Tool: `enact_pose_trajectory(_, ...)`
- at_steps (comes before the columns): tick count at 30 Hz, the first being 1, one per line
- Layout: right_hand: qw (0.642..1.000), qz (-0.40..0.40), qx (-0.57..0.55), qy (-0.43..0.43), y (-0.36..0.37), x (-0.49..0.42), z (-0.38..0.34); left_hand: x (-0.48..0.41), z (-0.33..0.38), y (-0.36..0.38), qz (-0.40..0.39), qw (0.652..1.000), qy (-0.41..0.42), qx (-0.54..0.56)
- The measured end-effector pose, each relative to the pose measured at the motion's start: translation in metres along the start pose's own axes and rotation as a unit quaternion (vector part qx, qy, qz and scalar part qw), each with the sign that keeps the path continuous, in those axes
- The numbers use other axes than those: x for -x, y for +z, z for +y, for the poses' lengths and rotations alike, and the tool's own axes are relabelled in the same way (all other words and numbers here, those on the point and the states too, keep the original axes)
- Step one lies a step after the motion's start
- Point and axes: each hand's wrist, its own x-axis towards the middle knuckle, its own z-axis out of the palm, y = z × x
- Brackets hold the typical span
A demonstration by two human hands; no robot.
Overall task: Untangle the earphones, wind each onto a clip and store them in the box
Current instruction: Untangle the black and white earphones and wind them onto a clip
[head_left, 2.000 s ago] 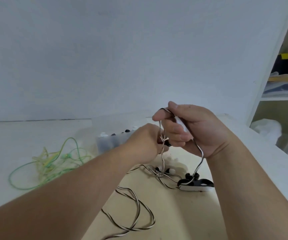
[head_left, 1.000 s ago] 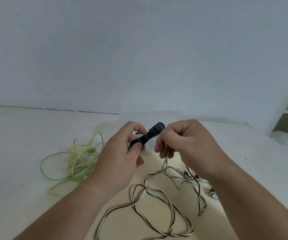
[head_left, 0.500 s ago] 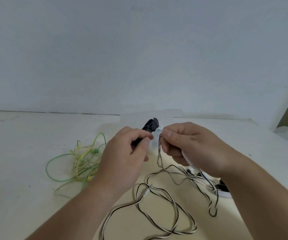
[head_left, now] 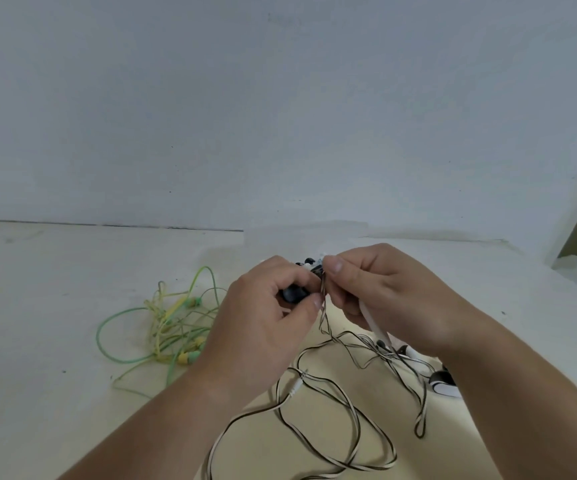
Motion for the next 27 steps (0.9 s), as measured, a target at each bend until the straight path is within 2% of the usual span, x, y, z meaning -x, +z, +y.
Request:
enact_pose_trajectory(3, 0.998, 0.059, 0.038, 0.005, -0.0018, 0.0006, -0.0009, 0.0014, 0.0016, 0.001, 0.012, 0.999, -0.025, 0.024)
enact_pose_trajectory(9, 0.994, 0.108, -0.017, 0.007, -0.0002, -0.0019, -0.002, 0.003, 0.0085, 0.0015, 0.007, 1.0, 0.006, 0.017)
enact_pose_trajectory(16, 0.994, 0.111, 0.006, 0.025, -0.0025, 0.001, -0.0059, 0.0013, 0.0046, -0.0013, 0.007, 0.999, 0.032, 0.007)
enact_pose_trajectory(21, 0.993, 0.101, -0.018, 0.058, -0.0053, 0.0011, -0.0051, 0.0002, 0.0057, -0.0029, 0.009, 0.999, 0.02, 0.032)
enact_pose_trajectory(27, 0.991, 0.104, 0.031, 0.073, -0.0075, 0.0029, -0.006, -0.0008, 0.0092, -0.0037, 0.019, 0.999, 0.008, 0.051)
